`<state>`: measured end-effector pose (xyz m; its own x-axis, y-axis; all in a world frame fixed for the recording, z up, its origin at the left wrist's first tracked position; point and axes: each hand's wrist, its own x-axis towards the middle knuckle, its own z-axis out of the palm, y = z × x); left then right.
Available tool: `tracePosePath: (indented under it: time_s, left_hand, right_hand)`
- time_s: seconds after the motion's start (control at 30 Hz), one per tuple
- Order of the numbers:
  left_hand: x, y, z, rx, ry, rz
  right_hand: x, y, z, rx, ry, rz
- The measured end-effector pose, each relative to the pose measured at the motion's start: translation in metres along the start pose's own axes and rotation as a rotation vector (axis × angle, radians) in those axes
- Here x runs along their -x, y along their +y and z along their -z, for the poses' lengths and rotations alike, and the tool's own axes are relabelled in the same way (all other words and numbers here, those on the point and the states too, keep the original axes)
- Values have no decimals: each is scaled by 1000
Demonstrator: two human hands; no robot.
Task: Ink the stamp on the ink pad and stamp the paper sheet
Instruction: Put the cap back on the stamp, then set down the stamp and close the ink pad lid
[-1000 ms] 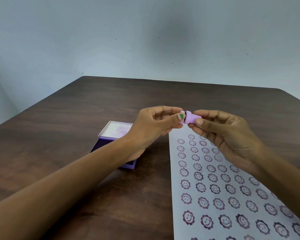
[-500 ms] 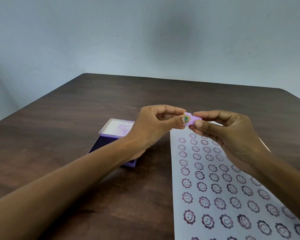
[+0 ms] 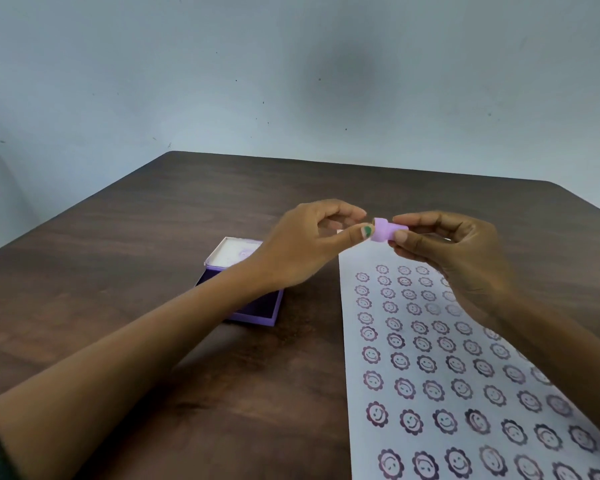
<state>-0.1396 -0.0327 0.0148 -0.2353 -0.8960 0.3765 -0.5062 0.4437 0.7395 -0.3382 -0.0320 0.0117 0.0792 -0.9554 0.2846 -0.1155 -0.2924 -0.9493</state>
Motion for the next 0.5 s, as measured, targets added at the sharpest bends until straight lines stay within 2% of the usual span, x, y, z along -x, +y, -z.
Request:
tracePosePath:
  time_s: [0.1, 0.3, 0.4, 0.5]
  left_hand:
    - [1, -7, 12, -205, -67, -46]
    - [23, -31, 49, -326, -124, -4]
    - [41, -49, 75, -360, -109, 78]
    - [62, -64, 98, -317, -167, 216]
  right_hand:
    - [-2, 3, 4, 61, 65, 18]
    - [-1, 2, 6, 257, 90, 90]
    - [-4, -2, 9, 273, 112, 119]
    - [-7, -8, 7, 252, 112, 122]
